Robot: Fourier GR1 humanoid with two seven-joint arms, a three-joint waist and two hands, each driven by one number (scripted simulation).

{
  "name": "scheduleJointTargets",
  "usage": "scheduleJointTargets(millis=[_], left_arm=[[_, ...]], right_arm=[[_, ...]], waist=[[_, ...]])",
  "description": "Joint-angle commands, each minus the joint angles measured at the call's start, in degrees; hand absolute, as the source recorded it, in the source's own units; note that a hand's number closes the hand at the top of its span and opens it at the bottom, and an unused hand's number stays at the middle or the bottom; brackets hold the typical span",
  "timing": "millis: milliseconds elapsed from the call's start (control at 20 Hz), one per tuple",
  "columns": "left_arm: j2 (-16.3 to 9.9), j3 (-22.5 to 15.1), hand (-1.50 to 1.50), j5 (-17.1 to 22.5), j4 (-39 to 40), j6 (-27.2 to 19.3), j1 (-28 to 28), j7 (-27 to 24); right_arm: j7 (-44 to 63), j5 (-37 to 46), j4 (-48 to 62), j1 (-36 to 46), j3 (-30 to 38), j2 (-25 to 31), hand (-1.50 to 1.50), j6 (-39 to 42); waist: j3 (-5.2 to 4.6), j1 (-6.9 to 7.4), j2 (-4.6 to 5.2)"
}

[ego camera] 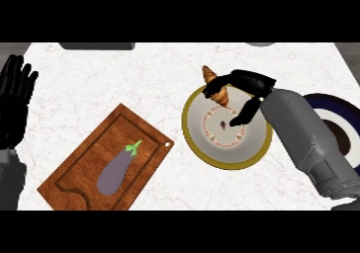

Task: Pick the croissant from the plate and place it in the bowl

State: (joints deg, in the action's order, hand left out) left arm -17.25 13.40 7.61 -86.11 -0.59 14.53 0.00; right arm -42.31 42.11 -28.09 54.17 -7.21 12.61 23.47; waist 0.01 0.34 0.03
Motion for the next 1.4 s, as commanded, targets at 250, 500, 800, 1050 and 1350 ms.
scheduleJointTargets(millis=[250,500,800,1050,1350], left_arm=[[-0.38,0.22,0.0,-0.33,0.15,0.28,-0.07,-0.32],[-1.22,0.13,0.0,1.86,-2.66,2.63,0.09,1.98],[1.26,-1.53,0.0,0.05,0.05,1.63,0.71,-1.82],[2.22,-2.62,0.0,-0.12,-0.23,0.99,2.86,-0.95],[1.71,-2.66,0.0,-0.06,0.27,1.23,5.2,-0.66]], right_arm=[[-0.41,-14.06,2.53,3.11,13.84,0.72,-1.5,3.56],[3.48,-17.53,10.28,8.0,19.18,5.46,-1.5,3.73],[2.16,-21.16,15.63,8.59,23.73,16.9,-1.5,11.52],[1.6,-22.29,17.12,8.21,24.84,19.92,-1.5,13.02],[2.15,-23.72,17.42,8.14,25.78,23.93,-1.5,16.56]], waist=[[0.04,0.45,0.28],[0.07,2.06,0.7],[0.16,3.2,1.87],[0.32,4.81,2.88],[0.54,5.71,3.75]])
